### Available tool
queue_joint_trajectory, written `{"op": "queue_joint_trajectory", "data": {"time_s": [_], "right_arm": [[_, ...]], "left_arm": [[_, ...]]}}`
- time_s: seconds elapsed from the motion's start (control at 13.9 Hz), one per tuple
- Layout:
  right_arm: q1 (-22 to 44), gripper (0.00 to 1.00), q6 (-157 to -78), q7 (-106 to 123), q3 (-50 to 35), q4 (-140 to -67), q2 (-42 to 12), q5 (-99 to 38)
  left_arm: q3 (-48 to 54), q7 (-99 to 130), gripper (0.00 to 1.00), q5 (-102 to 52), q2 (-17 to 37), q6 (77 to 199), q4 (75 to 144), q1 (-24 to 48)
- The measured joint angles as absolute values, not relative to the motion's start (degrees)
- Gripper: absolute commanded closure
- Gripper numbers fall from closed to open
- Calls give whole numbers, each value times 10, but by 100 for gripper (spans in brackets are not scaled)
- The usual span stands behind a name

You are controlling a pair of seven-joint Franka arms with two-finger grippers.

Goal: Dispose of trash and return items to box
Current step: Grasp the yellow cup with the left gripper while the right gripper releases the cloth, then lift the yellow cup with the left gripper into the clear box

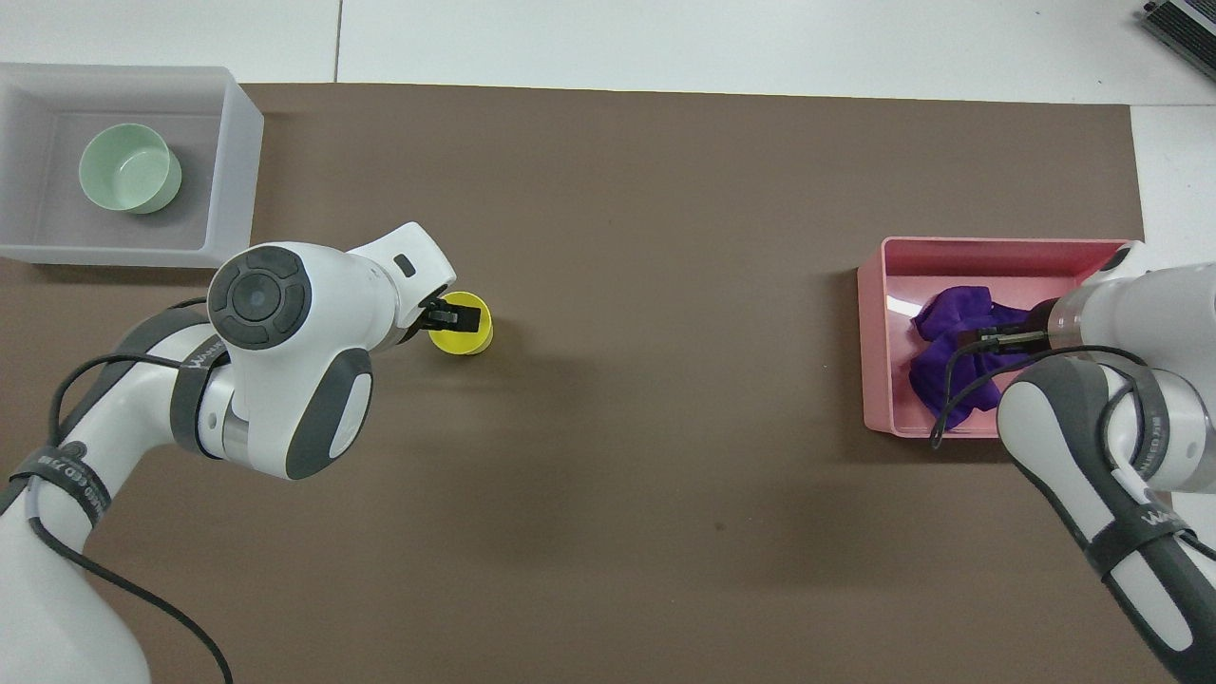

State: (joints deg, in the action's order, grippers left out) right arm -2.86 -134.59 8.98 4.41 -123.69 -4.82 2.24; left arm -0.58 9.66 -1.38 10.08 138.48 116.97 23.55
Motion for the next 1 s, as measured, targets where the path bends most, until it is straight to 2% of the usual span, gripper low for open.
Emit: {"op": "queue_joint_trajectory", "data": {"time_s": [0.07,0.29,0.36,0.57,1.0], "right_arm": [[-26,0,-1346,90,41,-1232,-47,22],[6,0,-1319,43,36,-1203,-37,22],[21,0,-1307,15,36,-1195,-34,22],[52,0,-1269,-38,34,-1171,-23,22],[47,0,-1100,-40,38,-1054,12,22]], "left_arm": [[-6,97,12,-14,101,1391,1177,236],[-6,97,82,-14,105,1400,1189,236],[-6,97,98,-14,106,1401,1190,237],[-6,97,100,-14,106,1402,1191,237],[-12,98,100,-14,105,1411,1175,236]]}}
